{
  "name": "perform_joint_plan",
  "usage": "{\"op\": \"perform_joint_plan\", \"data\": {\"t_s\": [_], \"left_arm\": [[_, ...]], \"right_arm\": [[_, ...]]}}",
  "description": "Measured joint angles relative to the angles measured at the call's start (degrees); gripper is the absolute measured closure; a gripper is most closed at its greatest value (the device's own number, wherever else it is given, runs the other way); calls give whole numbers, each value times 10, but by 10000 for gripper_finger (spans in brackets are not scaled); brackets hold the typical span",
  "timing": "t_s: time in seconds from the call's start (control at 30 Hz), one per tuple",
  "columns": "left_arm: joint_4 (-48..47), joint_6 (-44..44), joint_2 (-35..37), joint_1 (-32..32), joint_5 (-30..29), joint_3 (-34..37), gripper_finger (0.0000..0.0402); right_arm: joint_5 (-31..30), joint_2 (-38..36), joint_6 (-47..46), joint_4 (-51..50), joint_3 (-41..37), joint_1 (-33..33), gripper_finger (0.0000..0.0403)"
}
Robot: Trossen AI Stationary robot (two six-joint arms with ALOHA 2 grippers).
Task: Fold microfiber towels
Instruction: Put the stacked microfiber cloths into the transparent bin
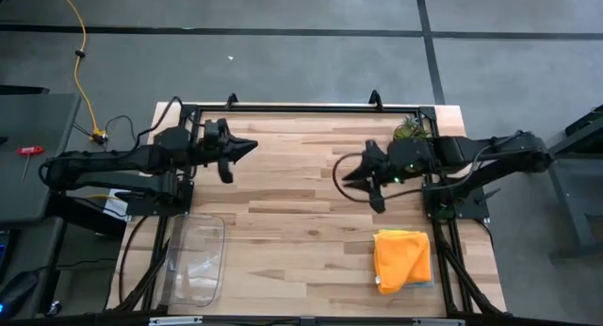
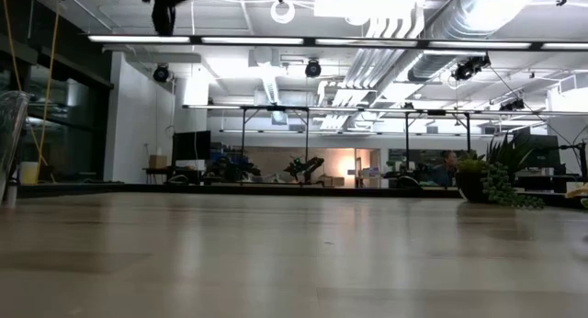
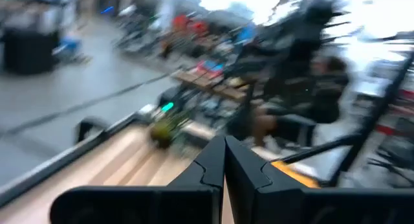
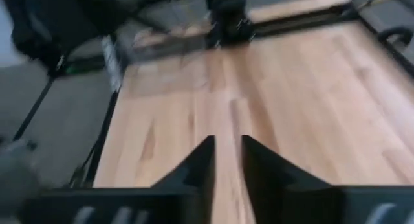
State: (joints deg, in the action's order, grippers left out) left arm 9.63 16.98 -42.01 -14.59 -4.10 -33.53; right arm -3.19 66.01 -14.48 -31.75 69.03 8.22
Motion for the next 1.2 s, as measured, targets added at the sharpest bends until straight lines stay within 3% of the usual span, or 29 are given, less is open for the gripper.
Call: {"op": "perform_joint_plan", "data": {"t_s": [0.1, 0.17, 0.4, 0.6, 1.2], "left_arm": [[2, -34, 8, 2, 58, -25, 401], [-31, -63, 10, 10, 68, -51, 401], [-182, -116, 12, 44, 16, -131, 401], [-197, -103, 19, 58, 13, -130, 401], [-159, -101, 18, 72, 4, -107, 401]], "right_arm": [[3, -7, 5, 57, -38, -24, 391], [6, -16, 10, 106, -75, -41, 395], [15, -26, 34, 386, -191, -105, 400], [51, -22, 78, 520, -202, -135, 402], [40, -22, 90, 547, -202, -136, 402]]}}
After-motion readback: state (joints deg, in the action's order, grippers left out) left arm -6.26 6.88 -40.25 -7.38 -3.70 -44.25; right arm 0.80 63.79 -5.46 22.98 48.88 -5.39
